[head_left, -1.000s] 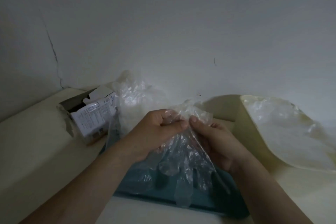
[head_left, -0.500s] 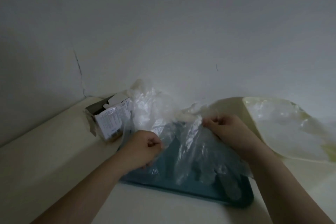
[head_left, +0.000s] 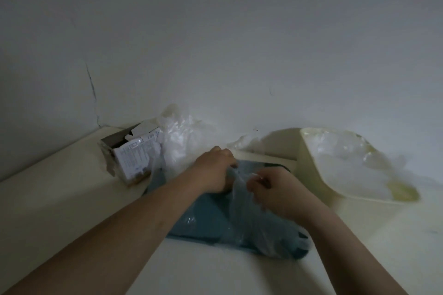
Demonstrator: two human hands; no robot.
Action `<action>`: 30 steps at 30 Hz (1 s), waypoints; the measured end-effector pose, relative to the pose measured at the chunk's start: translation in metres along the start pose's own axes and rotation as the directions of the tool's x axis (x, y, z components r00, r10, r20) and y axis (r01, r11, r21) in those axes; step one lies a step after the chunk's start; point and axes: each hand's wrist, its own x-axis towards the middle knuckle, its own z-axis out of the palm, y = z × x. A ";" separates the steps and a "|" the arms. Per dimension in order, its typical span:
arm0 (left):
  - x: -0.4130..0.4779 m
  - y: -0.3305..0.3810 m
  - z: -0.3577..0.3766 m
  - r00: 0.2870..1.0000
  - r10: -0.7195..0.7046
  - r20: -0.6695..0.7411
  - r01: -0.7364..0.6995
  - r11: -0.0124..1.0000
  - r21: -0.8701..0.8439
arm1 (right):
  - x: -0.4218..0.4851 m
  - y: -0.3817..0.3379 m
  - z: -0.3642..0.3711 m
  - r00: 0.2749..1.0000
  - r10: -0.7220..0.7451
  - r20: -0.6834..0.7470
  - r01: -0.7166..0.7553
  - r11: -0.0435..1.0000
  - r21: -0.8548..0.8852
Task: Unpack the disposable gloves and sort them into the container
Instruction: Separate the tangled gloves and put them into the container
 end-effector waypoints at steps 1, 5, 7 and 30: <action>0.004 0.004 0.005 0.999 0.029 0.043 -0.029 1.000 0.007 | -0.007 0.003 0.002 1.000 -0.019 -0.016 0.019 1.000 -0.001; 0.011 0.005 0.020 0.998 0.060 0.032 -0.059 0.997 -0.050 | -0.031 0.012 0.010 0.999 -0.030 -0.042 0.034 0.995 0.091; 0.009 0.004 0.019 0.998 0.048 -0.029 -0.051 0.992 -0.117 | -0.034 0.021 0.007 0.994 -0.035 -0.105 0.041 0.997 0.060; -0.095 0.054 -0.084 0.992 0.044 0.119 0.118 0.022 -0.993 | -0.056 -0.012 -0.051 0.996 -0.089 0.010 0.034 0.484 0.874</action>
